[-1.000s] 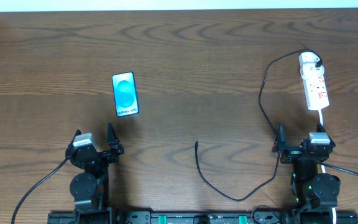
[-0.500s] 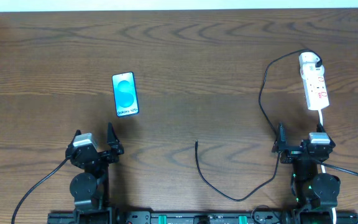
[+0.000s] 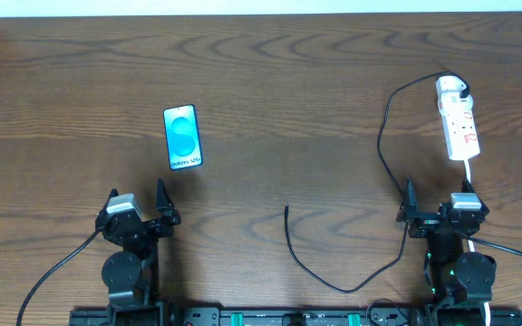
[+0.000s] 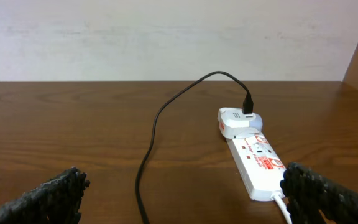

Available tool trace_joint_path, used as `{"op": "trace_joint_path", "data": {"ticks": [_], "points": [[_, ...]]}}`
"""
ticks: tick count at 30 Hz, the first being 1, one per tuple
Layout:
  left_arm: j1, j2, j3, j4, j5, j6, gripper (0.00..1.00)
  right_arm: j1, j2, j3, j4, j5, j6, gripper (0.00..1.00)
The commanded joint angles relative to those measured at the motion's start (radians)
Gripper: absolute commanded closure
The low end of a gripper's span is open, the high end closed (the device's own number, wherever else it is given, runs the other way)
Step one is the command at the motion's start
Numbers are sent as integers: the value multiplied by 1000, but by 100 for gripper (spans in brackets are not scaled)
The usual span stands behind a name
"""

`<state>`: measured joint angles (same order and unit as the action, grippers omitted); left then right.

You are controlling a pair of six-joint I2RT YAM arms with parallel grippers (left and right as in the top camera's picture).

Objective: Plug charger to phone and switch on socket

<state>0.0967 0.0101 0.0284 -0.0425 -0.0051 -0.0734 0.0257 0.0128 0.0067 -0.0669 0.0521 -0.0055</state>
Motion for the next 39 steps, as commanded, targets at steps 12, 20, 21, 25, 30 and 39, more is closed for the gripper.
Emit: {"op": "trace_joint_path", "data": {"ticks": [12,20,21,25,30,39], "points": [[5,-6,-24,-31,-5,13,12,27,-2,-1,-5,-6,-11,1],[5,-6,-24,-31,-5,13,12,34,0,-1,-5,-6,-11,1],[5,-6,-24,-31,-5,13,12,34,0,-1,-5,-6,-11,1],[5,-6,-24,-31,-5,13,12,34,0,-1,-5,-6,-11,1],[5,-6,-24,-31,-2,8,12,34,0,-1,-5,-6,-11,1],[4,-6,-21,-32,38,9,12,34,0,-1,-5,-6,-11,1]]}}
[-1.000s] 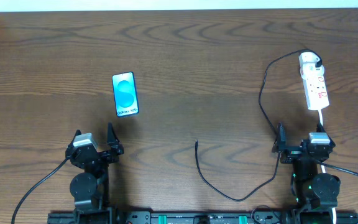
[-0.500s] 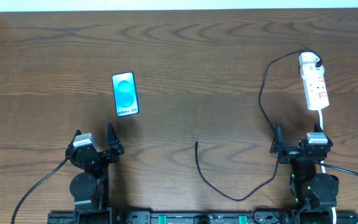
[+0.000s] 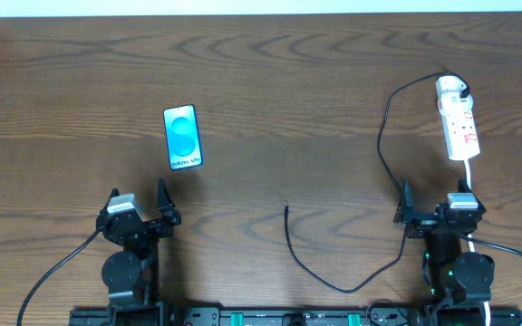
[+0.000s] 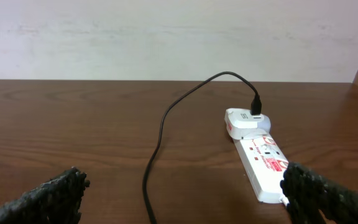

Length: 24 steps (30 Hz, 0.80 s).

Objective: Plug charger to phone and switch on socket

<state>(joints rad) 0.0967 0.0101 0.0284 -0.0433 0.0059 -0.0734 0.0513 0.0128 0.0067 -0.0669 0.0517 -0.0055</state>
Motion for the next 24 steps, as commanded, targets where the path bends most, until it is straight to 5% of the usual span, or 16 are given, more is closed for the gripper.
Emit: {"op": "trace_joint_path", "data": {"ticks": [1,13,24], "points": [[4,-6,-21,-31,29,9,12,8,0,-1,-5,-6,-11,1],[4,76,46,-31,47,10,12,8,0,-1,-5,-6,-11,1],[4,357,225,-31,62,10,12,8,0,-1,-5,-6,-11,1]]}}
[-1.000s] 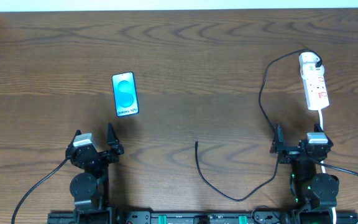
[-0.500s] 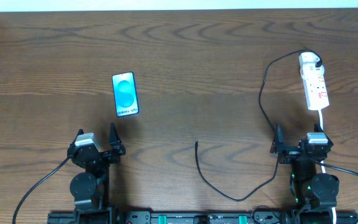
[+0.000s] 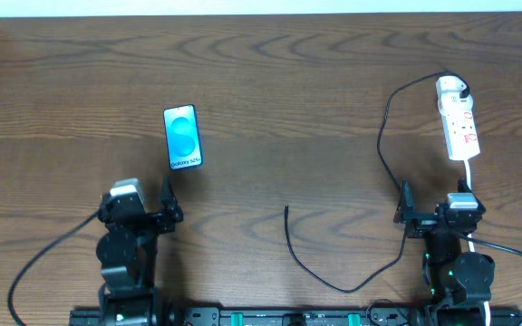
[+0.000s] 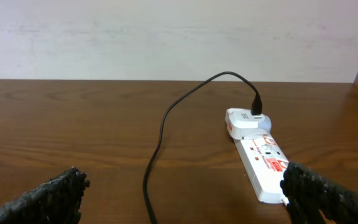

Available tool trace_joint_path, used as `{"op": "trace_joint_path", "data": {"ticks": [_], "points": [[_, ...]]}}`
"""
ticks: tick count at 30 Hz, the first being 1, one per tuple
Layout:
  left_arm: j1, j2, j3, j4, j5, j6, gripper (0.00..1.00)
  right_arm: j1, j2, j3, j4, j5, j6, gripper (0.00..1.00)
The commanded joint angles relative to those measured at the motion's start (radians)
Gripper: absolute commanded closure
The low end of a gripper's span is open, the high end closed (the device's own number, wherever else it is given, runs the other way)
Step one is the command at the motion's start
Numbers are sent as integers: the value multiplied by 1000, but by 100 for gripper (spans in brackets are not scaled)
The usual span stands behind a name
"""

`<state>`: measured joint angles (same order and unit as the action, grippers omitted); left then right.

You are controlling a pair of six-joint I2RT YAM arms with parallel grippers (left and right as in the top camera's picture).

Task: Plug charger to phone and switch on socket
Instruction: 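Move the left gripper forward over the Galaxy S25+ phone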

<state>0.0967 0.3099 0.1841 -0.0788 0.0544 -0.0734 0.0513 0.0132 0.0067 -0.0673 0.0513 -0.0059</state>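
Note:
The phone (image 3: 182, 137) lies face up, screen lit blue, on the left of the table. A white power strip (image 3: 459, 129) (image 4: 264, 164) lies at the far right with the white charger adapter (image 3: 449, 88) (image 4: 243, 122) plugged into its far end. The black cable (image 3: 383, 154) (image 4: 160, 134) runs from the adapter toward me and curls to a free plug end (image 3: 286, 209) at mid table. My left gripper (image 3: 145, 205) is open, below the phone. My right gripper (image 3: 433, 205) (image 4: 182, 202) is open wide, just short of the strip, nothing between its fingers.
The brown wooden table (image 3: 270, 81) ends at a white wall (image 4: 166, 37) at the back. A white lead (image 3: 468, 177) leaves the strip's near end and passes by my right wrist. A wooden side panel stands at the right.
My left arm has shifted a little, its wrist now turned and sitting slightly to the left. The right gripper, phone, cable and strip are where they were.
Both grippers stood open at the near edge with the phone, cable and strip lying apart. Then my right gripper had turned slightly left, the strip sitting further right in its view. Now the left arm has shifted too; nothing has been touched.

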Motion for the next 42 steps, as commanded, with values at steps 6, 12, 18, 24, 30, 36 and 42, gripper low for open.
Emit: {"op": "trace_joint_path", "data": {"ticks": [6,12,18,24,30,36,42], "points": [[4,214,209,4,14,10,12,8,0,-1,-4,-5,-10,1],[4,357,370,-39,14,10,12,8,0,-1,-4,-5,-10,1],[4,495,547,-156,14,14,12,8,0,-1,-4,-5,-10,1],[4,637,702,-242,14,14,12,8,0,-1,-4,-5,-10,1],[2,777,842,-344,13,37,12,8,0,-1,-4,-5,-10,1],[2,906,951,-423,14,36,12,8,0,-1,-4,-5,-10,1],[-33,1020,1060,-491,13,39,12,8,0,-1,-4,-5,-10,1]]}}
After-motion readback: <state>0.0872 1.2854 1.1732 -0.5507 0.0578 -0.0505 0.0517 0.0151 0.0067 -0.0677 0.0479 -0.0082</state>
